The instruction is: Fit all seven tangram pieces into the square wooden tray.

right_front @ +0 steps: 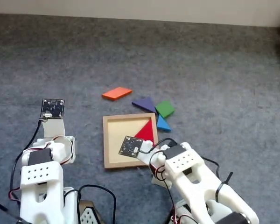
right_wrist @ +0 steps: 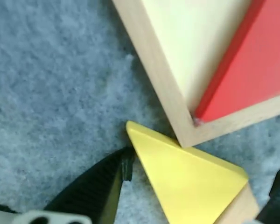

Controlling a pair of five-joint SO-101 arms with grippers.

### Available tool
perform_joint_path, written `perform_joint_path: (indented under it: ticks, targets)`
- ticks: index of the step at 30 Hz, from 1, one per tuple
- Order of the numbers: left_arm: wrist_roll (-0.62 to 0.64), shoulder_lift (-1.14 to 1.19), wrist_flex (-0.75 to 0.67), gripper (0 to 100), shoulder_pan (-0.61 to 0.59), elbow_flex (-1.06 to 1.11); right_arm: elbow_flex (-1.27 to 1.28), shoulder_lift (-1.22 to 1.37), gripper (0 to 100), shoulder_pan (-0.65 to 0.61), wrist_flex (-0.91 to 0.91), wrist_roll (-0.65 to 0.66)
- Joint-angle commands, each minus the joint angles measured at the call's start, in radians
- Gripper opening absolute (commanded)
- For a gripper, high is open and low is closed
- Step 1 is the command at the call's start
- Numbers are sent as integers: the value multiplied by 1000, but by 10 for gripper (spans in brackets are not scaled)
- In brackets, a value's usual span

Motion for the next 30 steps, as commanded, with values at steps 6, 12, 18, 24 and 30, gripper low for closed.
perform_joint_path:
  ticks: [6, 12, 18, 24, 30]
  targets:
    - [-5, -7, -8, 185, -15, -4, 21, -5, 361, 10, -31, 8]
    - [-5, -7, -8, 185, -15, -2, 21, -7, 233, 16, -31, 8]
    - [-5, -7, -8, 185, -15, -2, 16, -18, 224, 87, -30, 8]
    - [-6, -7, -11, 185, -15, -2, 7, -19, 224, 137, 4, 63]
    - [-6, -7, -12, 185, -13, -2, -154, -19, 224, 180, 189, 61]
